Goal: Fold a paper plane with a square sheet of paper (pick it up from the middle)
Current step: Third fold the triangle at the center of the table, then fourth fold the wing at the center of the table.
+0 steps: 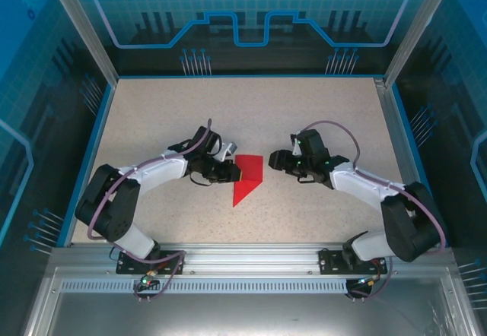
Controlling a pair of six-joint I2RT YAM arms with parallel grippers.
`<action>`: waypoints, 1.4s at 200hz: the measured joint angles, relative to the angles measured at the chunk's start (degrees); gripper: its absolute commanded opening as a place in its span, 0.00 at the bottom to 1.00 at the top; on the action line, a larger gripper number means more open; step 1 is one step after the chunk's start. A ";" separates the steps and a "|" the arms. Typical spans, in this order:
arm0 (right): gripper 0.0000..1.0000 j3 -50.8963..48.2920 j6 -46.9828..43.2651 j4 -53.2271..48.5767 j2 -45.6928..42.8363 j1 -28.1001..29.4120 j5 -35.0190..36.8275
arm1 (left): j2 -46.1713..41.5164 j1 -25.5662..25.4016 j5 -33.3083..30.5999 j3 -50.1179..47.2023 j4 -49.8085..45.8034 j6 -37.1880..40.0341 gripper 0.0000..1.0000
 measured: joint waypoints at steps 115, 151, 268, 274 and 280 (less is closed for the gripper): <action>0.63 3.65 2.78 0.07 10.49 4.22 -4.59 | 10.73 0.61 -0.09 4.00 3.19 -2.38 0.16; 0.64 3.98 3.52 0.02 11.98 5.01 -5.27 | 13.27 1.64 0.13 4.28 3.74 -2.43 0.13; 0.56 5.42 6.62 0.90 16.46 5.79 -7.41 | 15.34 3.08 0.70 2.97 4.59 -2.08 0.11; 0.56 5.46 6.84 0.90 16.57 5.75 -7.45 | 15.37 3.08 0.74 2.97 4.59 -1.90 0.11; 0.55 5.49 7.19 0.92 16.65 5.68 -7.58 | 15.37 3.10 0.76 2.95 4.59 -1.86 0.11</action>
